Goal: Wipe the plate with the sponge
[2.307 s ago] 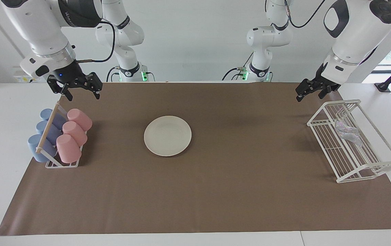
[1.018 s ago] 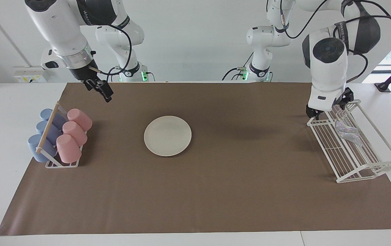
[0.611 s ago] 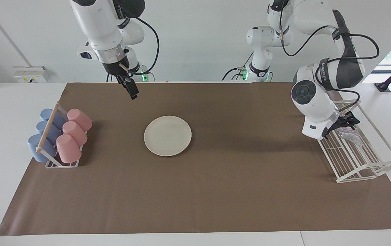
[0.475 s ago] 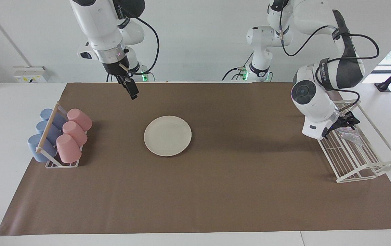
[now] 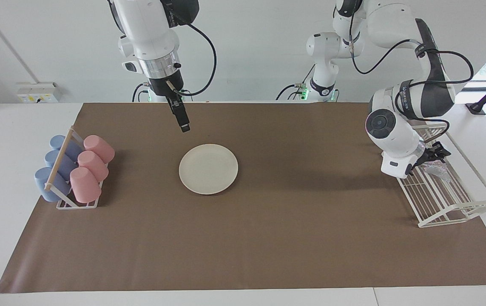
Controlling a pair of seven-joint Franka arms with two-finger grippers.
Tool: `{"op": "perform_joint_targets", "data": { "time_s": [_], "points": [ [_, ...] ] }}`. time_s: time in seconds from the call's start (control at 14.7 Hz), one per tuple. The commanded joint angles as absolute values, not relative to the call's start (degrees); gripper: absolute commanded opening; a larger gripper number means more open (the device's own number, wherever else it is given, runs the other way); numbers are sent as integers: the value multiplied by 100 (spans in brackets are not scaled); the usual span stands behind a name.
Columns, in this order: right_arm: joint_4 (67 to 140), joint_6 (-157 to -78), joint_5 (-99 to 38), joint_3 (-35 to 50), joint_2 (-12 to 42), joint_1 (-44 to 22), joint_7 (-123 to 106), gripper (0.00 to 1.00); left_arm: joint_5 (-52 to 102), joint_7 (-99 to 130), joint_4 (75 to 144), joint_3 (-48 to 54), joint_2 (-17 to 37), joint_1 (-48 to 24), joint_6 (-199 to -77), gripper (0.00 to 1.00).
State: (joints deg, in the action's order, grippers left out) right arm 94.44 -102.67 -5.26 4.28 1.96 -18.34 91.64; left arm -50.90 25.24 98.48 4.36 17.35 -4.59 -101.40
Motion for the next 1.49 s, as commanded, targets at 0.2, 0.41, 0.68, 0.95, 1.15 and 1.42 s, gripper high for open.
{"op": "perform_joint_targets", "data": {
  "time_s": [0.2, 0.41, 0.68, 0.95, 1.15, 1.42],
  "points": [
    [8973, -10468, -589, 431, 782, -2443, 10063, 100, -5229, 2637, 10090, 431, 1547, -352, -10213, 35],
    [9070, -10433, -536, 431, 747, -2592, 10081, 100, -5221, 2637, 10090, 439, 1529, -352, -10222, 0],
    [9192, -10485, -457, 431, 738, -2549, 10107, 100, -5229, 2628, 10011, 439, 1564, -352, -10231, 0],
    [9246, -10468, -369, 422, 712, -2514, 10038, 100, -5142, 2540, 9538, 457, 1600, -413, -9959, 0],
    [9115, -10888, 51, 439, 756, -2602, 10107, 100, -4259, 2330, 8941, 492, 1573, -448, -9432, 0],
    [8695, -10269, 140, 466, 1088, -2821, 11039, 100, -2607, 2303, 8237, 571, 1573, -492, -8685, 0]
  ]
}}
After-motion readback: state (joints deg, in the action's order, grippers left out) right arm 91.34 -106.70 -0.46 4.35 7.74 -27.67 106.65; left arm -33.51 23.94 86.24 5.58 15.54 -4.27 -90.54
